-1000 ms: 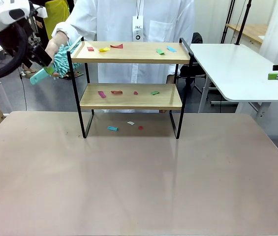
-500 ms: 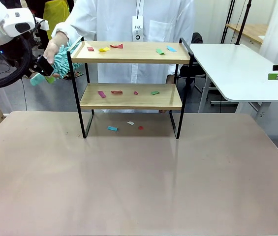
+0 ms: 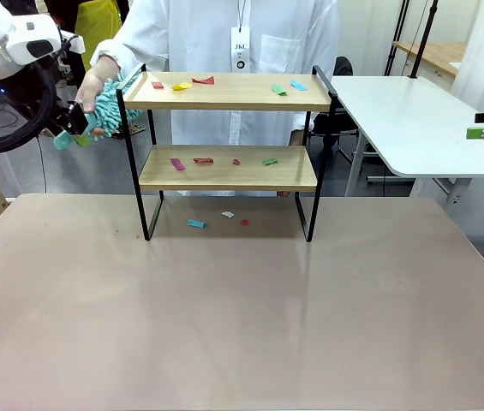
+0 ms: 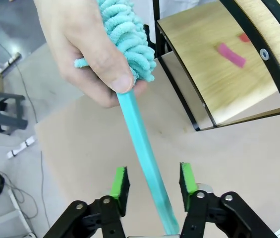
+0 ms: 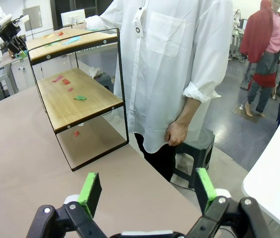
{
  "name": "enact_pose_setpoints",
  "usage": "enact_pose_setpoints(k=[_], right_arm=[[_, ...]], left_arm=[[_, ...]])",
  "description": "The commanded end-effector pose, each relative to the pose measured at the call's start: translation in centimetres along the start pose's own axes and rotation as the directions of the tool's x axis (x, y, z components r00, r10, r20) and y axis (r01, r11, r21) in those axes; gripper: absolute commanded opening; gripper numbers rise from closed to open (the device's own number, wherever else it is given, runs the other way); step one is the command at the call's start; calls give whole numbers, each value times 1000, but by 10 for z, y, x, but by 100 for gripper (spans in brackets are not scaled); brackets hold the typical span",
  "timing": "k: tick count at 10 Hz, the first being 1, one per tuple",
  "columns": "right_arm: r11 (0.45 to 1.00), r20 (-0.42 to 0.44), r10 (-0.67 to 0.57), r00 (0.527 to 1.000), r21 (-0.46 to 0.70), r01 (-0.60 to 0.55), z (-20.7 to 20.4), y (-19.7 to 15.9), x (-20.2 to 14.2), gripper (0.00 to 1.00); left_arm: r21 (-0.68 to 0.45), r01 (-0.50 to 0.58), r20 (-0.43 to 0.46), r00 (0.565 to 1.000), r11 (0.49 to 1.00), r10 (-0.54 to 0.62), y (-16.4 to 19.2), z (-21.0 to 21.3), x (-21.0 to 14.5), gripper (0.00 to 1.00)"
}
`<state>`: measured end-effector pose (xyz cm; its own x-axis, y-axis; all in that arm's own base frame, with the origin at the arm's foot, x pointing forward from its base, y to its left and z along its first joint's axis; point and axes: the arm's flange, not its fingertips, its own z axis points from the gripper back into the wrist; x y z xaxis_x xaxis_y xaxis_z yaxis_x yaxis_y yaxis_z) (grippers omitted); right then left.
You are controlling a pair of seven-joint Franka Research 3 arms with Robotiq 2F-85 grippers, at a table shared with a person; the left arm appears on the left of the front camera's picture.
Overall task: Clean the shelf.
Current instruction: Pick up the Duster handed by the human.
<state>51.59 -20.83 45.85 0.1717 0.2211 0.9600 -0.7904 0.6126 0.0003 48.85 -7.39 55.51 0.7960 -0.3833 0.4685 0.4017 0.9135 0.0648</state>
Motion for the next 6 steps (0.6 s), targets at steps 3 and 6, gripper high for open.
enact_pose_setpoints(k=[3, 6], right_arm=[[1000, 0, 4, 1000, 0, -4, 0, 1, 2, 100], [1000, 0, 4, 1000, 0, -4, 0, 1, 2, 100]], left_arm=[[49, -40, 36, 999, 998, 38, -1, -4, 2, 0], [110, -77, 25, 997, 991, 75, -1, -3, 2, 0]])
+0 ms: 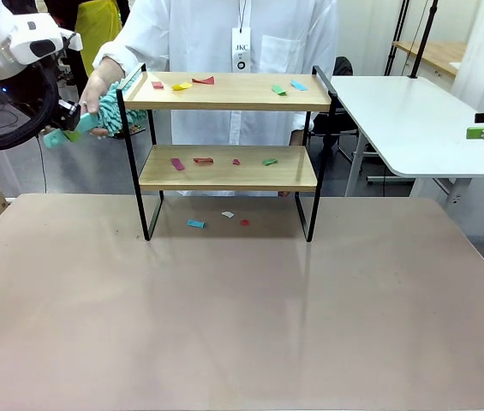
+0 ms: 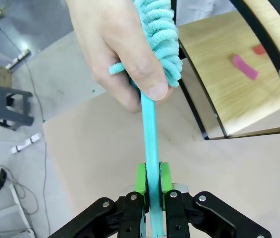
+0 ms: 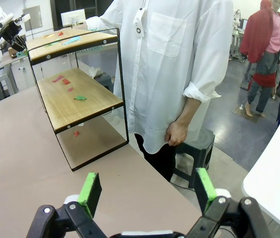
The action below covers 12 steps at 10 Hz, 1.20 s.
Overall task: Clean the shelf.
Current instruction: Pick up the Duster handed by the human, then clean the specific section of the Shelf indicated by the human with the Duster.
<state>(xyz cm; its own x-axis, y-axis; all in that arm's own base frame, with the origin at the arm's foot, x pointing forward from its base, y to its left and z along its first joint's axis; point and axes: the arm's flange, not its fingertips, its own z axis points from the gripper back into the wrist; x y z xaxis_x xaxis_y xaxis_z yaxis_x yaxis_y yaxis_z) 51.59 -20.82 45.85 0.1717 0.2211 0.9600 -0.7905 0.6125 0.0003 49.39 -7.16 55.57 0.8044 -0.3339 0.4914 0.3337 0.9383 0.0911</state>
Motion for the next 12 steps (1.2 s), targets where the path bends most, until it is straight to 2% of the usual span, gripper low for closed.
enact_pose_setpoints(k=[1, 3, 4, 5, 11, 12], right_arm=[[1000, 0, 4, 1000, 0, -4, 0, 1, 2, 100], [1000, 0, 4, 1000, 0, -4, 0, 1, 2, 100], [1000, 0, 4, 1000, 0, -4, 0, 1, 2, 100], [1000, 0, 4, 1000, 0, -4, 0, 1, 2, 100], [1000, 0, 4, 1000, 0, -4, 0, 1, 2, 100], [1000, 0, 4, 1000, 0, -4, 0, 1, 2, 100]], left_arm=[[67, -37, 2, 999, 997, 37, -5, 1, -3, 0], [59, -65, 19, 998, 996, 64, -1, 5, -2, 0], [32, -87, -1, 996, 996, 87, 2, 8, -8, 0], [33, -35, -1, 999, 999, 35, 0, 2, 0, 0], [33, -35, -1, 999, 999, 35, 0, 2, 0, 0], [30, -43, -9, 999, 999, 44, -1, -1, 0, 13]])
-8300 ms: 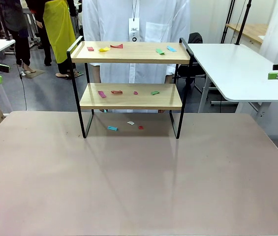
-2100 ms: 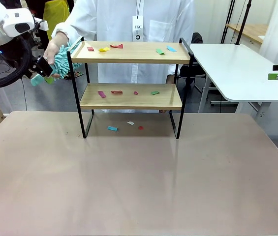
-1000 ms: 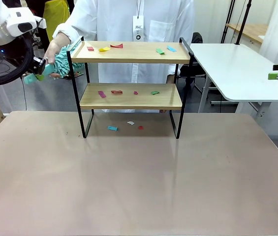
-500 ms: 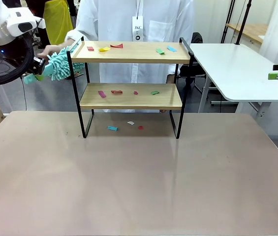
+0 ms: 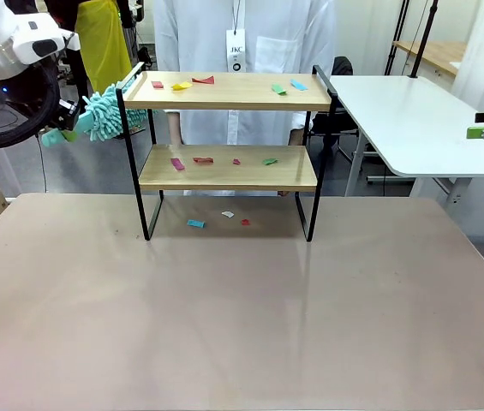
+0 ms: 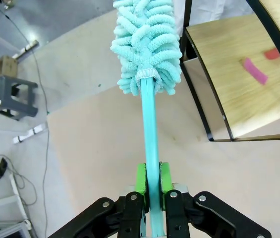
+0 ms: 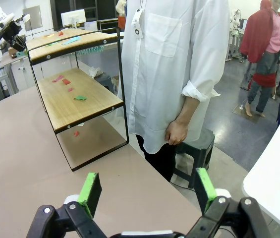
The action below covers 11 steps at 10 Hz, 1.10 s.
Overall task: Clean the shelf.
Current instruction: Clean the specific section of the Shelf indicated by the human with the Duster.
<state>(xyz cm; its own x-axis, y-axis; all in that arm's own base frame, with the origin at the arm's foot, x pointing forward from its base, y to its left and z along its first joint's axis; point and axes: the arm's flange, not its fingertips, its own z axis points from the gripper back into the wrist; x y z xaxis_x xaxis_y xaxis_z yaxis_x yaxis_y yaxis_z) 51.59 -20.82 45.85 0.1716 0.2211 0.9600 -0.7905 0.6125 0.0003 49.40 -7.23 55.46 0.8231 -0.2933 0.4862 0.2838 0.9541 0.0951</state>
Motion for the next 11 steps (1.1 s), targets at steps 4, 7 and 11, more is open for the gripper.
enact_pose_setpoints(k=[4, 7, 11], right_arm=[[1000, 0, 4, 1000, 0, -4, 0, 1, 2, 100], [1000, 0, 4, 1000, 0, -4, 0, 1, 2, 100], [1000, 0, 4, 1000, 0, -4, 0, 1, 2, 100]], left_arm=[[125, 295, -189, 944, 947, -270, 47, 66, -15, 13], [107, 599, -369, 765, 794, -528, 66, 108, -28, 13], [-147, 911, -484, 274, 386, -831, 50, 139, -53, 13]])
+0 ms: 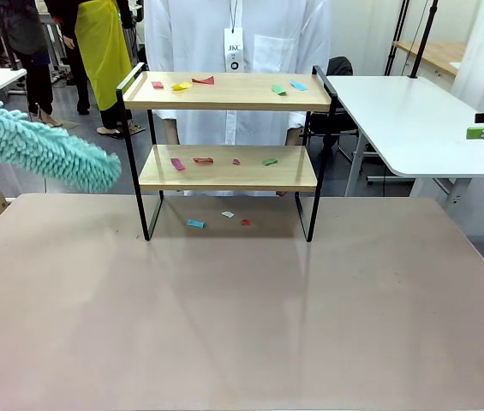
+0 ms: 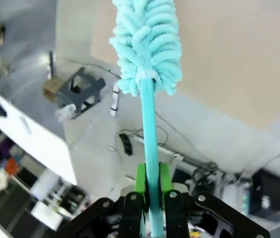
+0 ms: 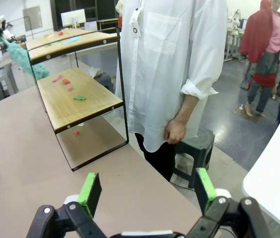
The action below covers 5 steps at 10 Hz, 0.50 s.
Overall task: Clean the shelf.
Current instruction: Clean the specific section of the Shelf indicated by the human with the Duster.
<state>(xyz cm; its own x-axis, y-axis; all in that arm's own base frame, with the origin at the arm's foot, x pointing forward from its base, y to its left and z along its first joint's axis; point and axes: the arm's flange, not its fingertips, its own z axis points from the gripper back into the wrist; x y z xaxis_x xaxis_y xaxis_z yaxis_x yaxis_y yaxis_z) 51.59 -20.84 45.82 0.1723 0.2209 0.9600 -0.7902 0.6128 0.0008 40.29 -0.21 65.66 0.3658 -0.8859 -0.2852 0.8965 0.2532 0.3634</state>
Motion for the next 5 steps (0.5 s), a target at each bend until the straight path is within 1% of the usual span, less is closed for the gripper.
enact_pose_setpoints(k=[1, 2, 3, 4, 5], right_arm=[[1000, 0, 5, 1000, 0, -5, 0, 1, 2, 100], [1000, 0, 5, 1000, 0, -5, 0, 1, 2, 100], [1000, 0, 5, 1000, 0, -5, 0, 1, 2, 100], [1000, 0, 5, 1000, 0, -5, 0, 1, 2, 100], [1000, 0, 5, 1000, 0, -5, 0, 1, 2, 100]], left_arm=[[12, 299, -18, 954, 954, -298, -19, -2, 2, 13], [4, 430, -28, 903, 903, -429, -30, -6, 10, 13], [-9, 513, -42, 857, 858, -513, -41, -9, 13, 13], [-72, 550, -48, 831, 832, -554, -50, -15, 25, 13], [-132, 597, -42, 795, 792, -606, -58, -21, 34, 13]])
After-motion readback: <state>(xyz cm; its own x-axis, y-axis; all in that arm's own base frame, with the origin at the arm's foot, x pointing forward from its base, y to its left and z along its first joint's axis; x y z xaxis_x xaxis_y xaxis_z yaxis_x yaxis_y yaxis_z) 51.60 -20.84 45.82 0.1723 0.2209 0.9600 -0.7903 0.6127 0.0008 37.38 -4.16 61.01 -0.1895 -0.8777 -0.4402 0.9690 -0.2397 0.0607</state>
